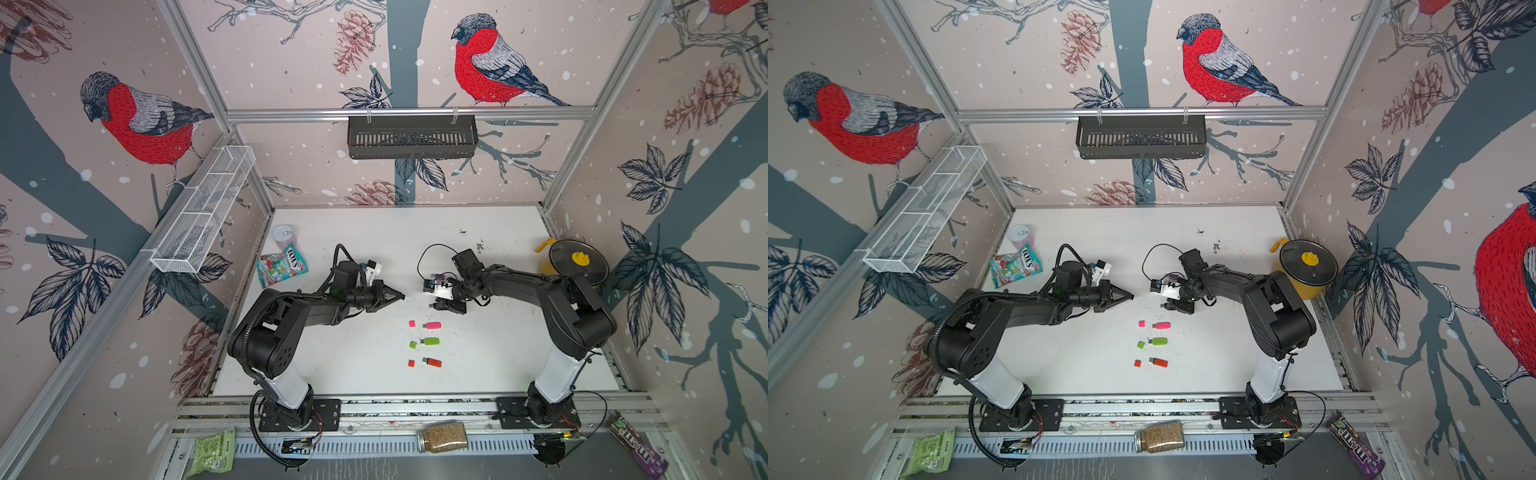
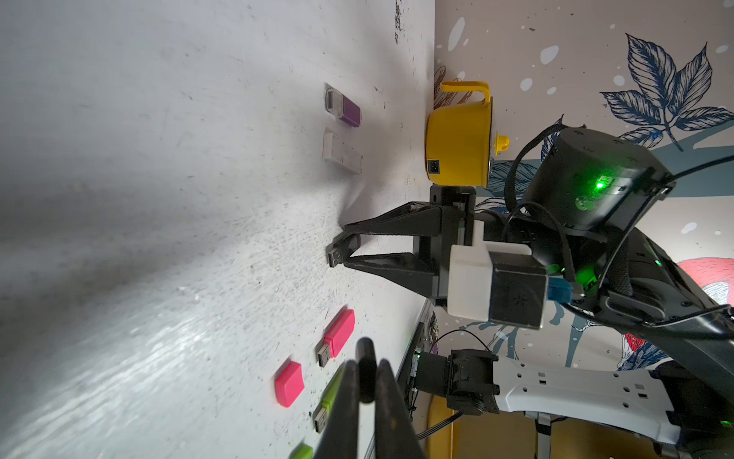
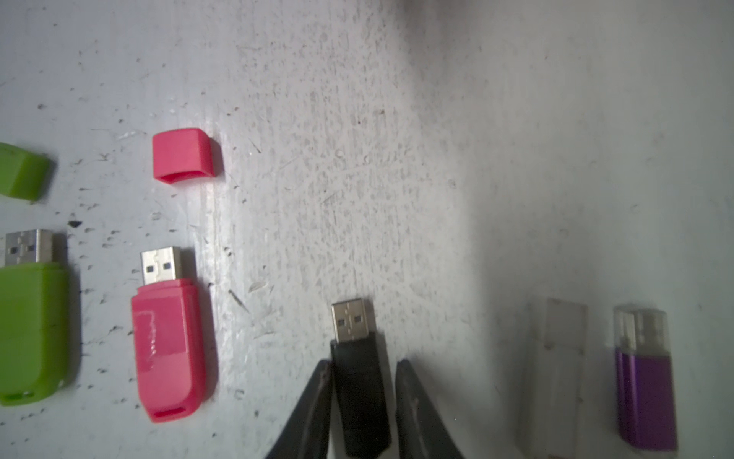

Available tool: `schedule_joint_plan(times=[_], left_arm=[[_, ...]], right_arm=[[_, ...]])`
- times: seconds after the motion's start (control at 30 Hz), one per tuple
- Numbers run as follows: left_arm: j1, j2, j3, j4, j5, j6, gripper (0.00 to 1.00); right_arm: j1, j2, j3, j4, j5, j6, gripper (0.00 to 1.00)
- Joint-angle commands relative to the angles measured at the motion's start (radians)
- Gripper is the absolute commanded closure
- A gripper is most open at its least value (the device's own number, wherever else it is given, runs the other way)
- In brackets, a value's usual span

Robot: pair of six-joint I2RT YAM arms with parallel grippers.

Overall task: Close the usb drive cover
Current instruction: Pick up the USB drive from the center of the board.

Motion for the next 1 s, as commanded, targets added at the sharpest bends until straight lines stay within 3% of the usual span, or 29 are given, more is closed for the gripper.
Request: schedule_joint_plan(times=[0.0,0.2,0.63,0.97], left_arm=[[-0.001,-0.006,-0.003,0.016,0.011,-0.002,0.95],[-0.001,-0.007,-0.002,0.021,0.011,-0.008,0.95],[-0.001,-0.014,-0.013,0.094,0.019,-0.044,0.95],[-0.005,-0.021,-0.021,0.117,0.02,-0.051,0.95]], right_arm=[[-0.004,0.002,-0.008,-0.072,0.088,-0.005,0.72],[0.0,-0.013,-0.003,-0.065,0.068,0.019,0.81],[0.053,-0.156,-0.038,0.132,-0.065,0.207,0.83],[0.129,-0.175,-0.089,0.311,-0.077,0.326,0.83]])
